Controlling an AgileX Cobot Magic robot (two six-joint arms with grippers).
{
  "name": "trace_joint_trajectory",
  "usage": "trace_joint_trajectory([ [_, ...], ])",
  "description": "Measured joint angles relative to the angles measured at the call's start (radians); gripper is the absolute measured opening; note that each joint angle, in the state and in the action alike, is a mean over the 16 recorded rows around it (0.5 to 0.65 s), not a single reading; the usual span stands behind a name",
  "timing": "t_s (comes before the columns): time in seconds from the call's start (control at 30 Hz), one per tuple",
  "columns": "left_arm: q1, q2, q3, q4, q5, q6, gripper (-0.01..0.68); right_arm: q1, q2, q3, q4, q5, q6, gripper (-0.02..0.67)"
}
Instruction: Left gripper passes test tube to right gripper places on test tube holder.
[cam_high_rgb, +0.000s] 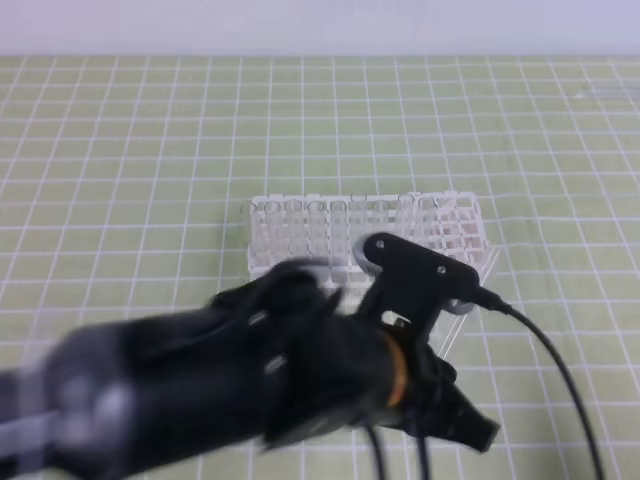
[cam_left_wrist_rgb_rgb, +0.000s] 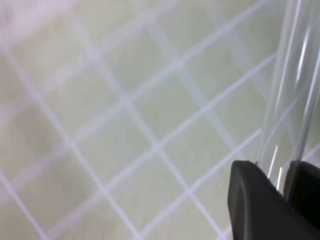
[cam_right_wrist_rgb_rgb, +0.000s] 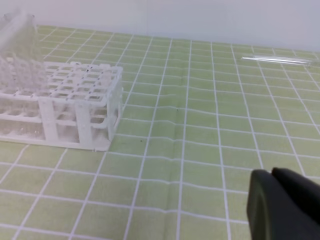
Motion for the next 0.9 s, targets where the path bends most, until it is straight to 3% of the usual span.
trace_joint_trajectory([
  [0.4, -0.007, -0.41, 0.48, 0.235, -0.531, 0.001, 0.004, 0.0, 0.001, 0.0, 0.0, 0.0, 0.0, -0.018],
  [0.6, 0.005, -0.509, 0.603, 0.259, -0.609, 0.001, -0.002, 0.0, 0.001, 0.0, 0.0, 0.0, 0.0, -0.018],
  [0.9, 0.008, -0.528, 0.628, 0.26, -0.582, 0.001, 0.01, 0.0, 0.001, 0.0, 0.0, 0.0, 0.0, -0.018],
])
